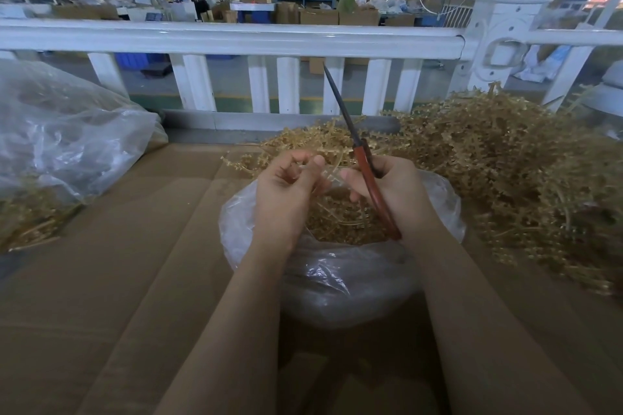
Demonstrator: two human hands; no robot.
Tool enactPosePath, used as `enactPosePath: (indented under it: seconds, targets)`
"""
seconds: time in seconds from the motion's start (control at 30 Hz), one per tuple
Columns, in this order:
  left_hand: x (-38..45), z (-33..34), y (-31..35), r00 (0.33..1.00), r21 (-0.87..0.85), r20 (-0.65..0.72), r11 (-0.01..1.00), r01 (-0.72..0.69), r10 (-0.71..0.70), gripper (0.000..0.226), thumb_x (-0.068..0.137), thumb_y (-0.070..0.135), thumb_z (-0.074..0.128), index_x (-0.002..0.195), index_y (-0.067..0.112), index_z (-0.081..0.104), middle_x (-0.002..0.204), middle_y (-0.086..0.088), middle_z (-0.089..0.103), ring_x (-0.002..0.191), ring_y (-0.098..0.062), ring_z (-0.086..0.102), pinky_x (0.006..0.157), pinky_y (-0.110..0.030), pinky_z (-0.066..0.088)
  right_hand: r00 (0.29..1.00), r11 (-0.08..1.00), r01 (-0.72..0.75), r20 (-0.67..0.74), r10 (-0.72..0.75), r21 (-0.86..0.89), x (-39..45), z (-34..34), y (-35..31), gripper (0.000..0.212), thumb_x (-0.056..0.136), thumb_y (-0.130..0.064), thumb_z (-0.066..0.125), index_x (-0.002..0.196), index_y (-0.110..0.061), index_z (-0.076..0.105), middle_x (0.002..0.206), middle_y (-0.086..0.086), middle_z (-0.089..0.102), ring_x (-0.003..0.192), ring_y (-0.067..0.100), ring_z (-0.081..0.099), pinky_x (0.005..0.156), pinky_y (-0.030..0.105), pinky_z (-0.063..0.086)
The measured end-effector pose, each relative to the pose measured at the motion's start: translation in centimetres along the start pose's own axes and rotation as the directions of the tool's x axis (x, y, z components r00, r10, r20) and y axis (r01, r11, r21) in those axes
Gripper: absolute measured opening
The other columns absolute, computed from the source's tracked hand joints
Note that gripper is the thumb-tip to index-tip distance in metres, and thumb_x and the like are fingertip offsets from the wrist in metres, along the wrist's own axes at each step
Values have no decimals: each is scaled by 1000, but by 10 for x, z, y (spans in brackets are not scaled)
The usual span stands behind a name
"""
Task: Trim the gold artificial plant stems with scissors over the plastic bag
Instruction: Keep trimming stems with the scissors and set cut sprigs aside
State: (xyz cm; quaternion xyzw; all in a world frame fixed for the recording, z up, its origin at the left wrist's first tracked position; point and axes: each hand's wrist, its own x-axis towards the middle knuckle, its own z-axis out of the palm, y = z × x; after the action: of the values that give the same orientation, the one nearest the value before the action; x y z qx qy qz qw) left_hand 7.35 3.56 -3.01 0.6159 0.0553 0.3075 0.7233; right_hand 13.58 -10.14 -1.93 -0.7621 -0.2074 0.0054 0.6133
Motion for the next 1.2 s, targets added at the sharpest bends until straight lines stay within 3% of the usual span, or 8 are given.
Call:
enactPosePath:
  seconds: [0.17,0.33,0.53,0.67,0.83,1.0,1.1,1.2]
  targets:
    - [0,-1,1,1000,-24,-12,1000,9,-10,21,98,8,59,79,6,67,72,-5,68,61,-7,64,60,-18,52,1000,999,1,-10,-1,35,-1,0,-1,18,88,-16,77,73,-12,69,53,-3,65,46,1,56,48,12,42]
    - [-1,-1,1,999,-19,-34,999,-35,34,11,97,5,60,105,-2,61,71,-7,68,61,-9,65,59,-20,54,1000,1000,4,9,-4,29,-2,1,-4,19,89,-13,76,72,-11,68,50,-4,62,43,0,54,49,10,41]
    - [0,-2,0,995,71,-68,996,-62,67,7,96,5,62,91,10,64,68,-2,66,62,-10,64,60,-24,55,1000,1000,-2,3,2,-11,0,2,-4,22,87,-12,78,79,6,68,55,1,61,47,4,55,52,13,46]
    - [0,-2,-2,992,164,-84,984,-76,90,15,94,5,64,91,19,58,79,-7,66,62,-12,66,57,-22,53,1000,1000,-4,13,4,-28,-1,3,-4,17,87,-11,77,72,-9,69,51,-6,61,47,1,56,51,11,45]
    - [0,-3,-2,987,243,-85,964,-109,133,19,90,11,72,94,25,60,80,-5,69,63,-16,70,58,-29,58,1000,999,27,16,-26,-42,0,1,-2,15,88,-14,76,77,-6,71,51,-7,62,48,1,57,52,11,45]
    - [2,-3,-1,989,112,-129,992,-62,76,13,90,7,71,90,19,67,77,5,73,62,-12,69,59,-20,54,999,998,32,16,-31,-51,1,3,0,16,88,-16,77,76,-7,71,51,-6,62,47,1,57,52,10,45]
    - [4,-2,-2,987,33,-154,999,-34,39,7,90,4,69,94,9,66,81,-4,71,62,-12,68,62,-21,54,999,998,31,28,-29,-63,3,4,2,19,86,-16,77,69,-16,70,51,-6,62,46,1,55,49,13,46]
    - [4,-2,-2,988,-86,-151,996,26,-39,12,92,3,67,102,-3,64,83,-9,71,63,-12,65,63,-21,54,999,997,11,35,-9,-74,5,5,6,18,85,-16,78,68,-15,71,50,-5,62,44,4,56,46,16,46]
